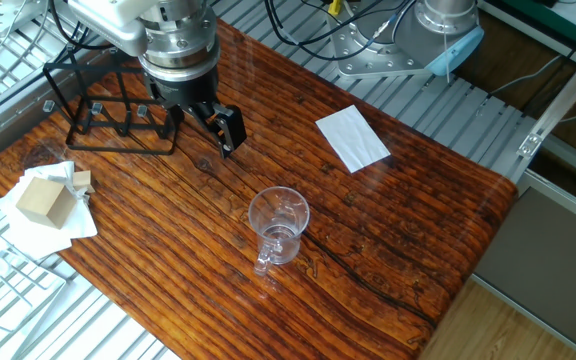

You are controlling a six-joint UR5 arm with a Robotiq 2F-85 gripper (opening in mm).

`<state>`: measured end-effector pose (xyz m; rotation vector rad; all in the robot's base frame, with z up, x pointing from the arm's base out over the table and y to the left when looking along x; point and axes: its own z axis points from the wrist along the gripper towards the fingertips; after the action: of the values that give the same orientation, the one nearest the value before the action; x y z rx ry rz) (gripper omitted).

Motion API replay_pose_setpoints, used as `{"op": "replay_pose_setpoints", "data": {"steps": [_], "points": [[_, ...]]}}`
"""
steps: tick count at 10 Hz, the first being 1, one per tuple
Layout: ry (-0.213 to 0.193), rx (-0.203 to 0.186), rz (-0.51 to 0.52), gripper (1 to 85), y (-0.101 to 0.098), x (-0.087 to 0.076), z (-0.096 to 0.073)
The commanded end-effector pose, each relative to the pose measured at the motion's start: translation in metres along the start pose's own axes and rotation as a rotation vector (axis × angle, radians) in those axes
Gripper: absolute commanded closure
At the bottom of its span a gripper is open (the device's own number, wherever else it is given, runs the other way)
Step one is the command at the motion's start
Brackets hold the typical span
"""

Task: Put the cup on the cup rack

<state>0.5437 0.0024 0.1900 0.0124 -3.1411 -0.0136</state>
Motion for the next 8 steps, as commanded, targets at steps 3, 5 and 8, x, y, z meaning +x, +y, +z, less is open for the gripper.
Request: {"op": "replay_pose_setpoints", "data": {"steps": [3, 5, 8], "points": [[-0.036, -0.412, 0.066, 84.7, 0.116, -0.014, -0.024], [-0.037, -0.314, 0.084, 84.7, 0.102, -0.014, -0.015], [-0.043, -0.231, 0.066, 84.7, 0.089, -0.014, -0.010]]}}
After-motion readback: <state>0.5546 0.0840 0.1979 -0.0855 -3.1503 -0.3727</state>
